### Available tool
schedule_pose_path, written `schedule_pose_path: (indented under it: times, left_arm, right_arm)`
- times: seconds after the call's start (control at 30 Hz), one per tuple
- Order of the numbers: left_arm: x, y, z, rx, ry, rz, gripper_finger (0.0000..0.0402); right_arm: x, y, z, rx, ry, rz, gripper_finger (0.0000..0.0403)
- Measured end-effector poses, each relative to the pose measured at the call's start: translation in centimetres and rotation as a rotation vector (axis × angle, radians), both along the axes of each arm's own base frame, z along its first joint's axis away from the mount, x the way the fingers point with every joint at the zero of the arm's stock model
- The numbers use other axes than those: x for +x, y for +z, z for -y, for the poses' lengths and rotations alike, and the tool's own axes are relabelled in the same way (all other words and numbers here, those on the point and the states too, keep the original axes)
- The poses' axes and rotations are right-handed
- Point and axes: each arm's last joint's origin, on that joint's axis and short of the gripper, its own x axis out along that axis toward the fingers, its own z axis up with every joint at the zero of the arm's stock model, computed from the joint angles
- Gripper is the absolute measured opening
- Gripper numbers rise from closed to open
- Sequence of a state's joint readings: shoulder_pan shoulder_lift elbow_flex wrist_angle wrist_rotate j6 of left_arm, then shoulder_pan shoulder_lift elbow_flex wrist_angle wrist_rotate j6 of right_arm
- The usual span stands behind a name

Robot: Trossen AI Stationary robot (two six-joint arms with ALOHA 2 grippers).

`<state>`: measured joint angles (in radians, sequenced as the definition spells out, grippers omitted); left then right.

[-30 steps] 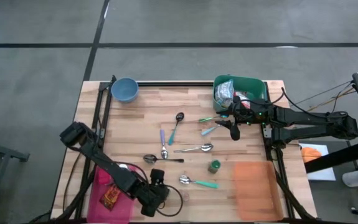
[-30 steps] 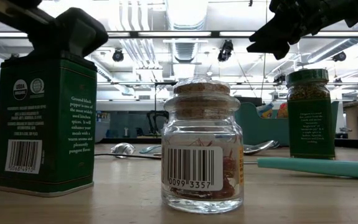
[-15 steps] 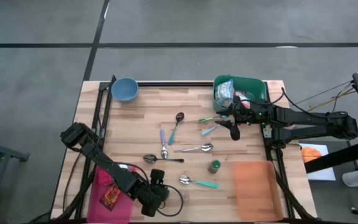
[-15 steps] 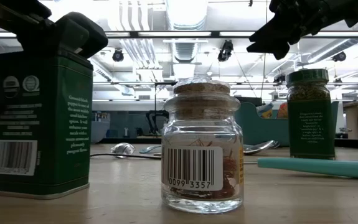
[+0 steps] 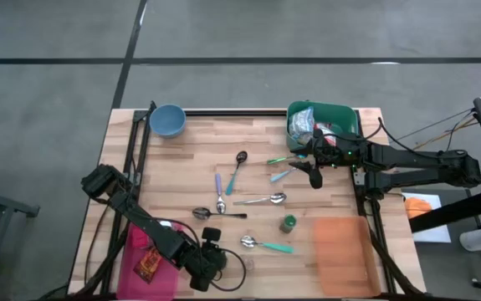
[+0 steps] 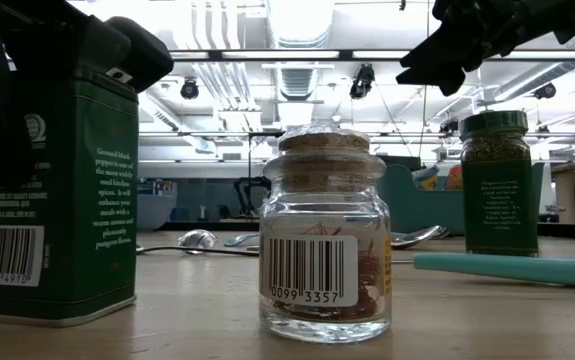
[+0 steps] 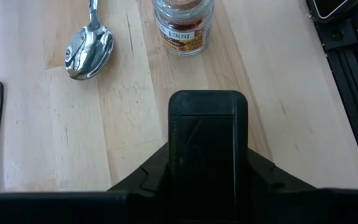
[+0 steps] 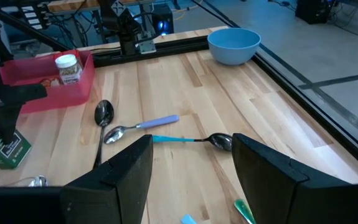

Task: Pick & Place Food Item
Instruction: Put the black seasoning can into the pink bin

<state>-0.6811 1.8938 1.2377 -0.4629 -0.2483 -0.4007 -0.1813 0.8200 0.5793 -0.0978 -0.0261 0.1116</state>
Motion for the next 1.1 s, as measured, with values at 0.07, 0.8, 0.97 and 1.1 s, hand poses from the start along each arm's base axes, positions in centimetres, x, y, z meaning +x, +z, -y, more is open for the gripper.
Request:
schedule_pose_path:
  times: [0.07,0.8,0.97,1.1]
  left_arm:
    - [0.0,0.0,0.0,0.001,0.001,0.001,0.012]
    - [-2.6,5.4,-0.5,-0.117,0.206,0.07,0.0118]
    - [-5.4,8.6,0.0,-0.166,0.273,0.163,0.0118]
    - [-8.0,10.1,0.2,-0.195,0.359,0.19,0.0118]
  right_arm:
    - [0.0,0.0,0.0,0.0,0.0,0.0,0.0214]
    - [0.0,0.0,0.0,0.0,0.0,0.0,0.0214]
    - [0.0,0.0,0.0,0.0,0.0,0.0,0.0214]
    - [0.0,0.0,0.0,0.0,0.0,0.0,0.0214]
